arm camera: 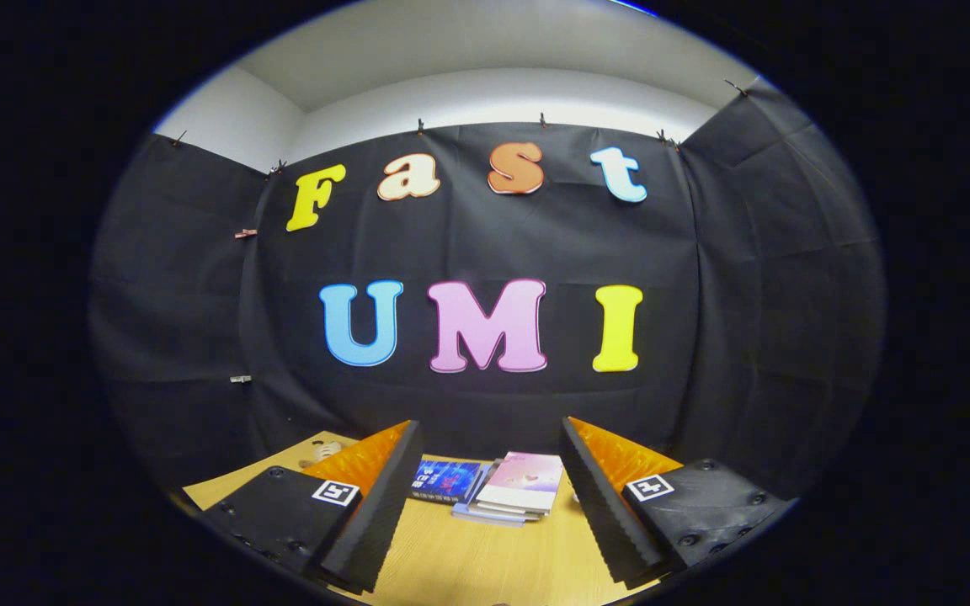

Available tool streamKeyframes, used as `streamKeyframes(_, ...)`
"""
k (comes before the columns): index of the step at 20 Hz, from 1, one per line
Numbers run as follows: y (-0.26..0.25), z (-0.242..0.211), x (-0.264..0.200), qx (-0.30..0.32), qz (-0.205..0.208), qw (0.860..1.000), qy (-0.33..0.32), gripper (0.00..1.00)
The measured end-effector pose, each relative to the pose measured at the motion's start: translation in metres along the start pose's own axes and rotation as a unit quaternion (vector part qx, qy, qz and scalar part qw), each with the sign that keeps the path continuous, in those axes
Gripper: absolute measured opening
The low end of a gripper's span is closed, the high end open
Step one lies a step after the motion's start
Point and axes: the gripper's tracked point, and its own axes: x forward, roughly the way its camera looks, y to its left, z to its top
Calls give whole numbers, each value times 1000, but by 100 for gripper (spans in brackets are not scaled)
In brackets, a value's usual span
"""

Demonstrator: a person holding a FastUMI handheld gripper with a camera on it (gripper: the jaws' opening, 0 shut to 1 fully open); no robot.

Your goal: Open the storage box then place both shoes into the box .Put the left shoe in first, then the right shoe, with the right side of both shoes facing outward in a uniform manner.

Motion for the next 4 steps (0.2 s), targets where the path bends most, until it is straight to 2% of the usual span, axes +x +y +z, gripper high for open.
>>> streamKeyframes(4, -9, -17, -5, -3, -13, 1000, 8, 99)
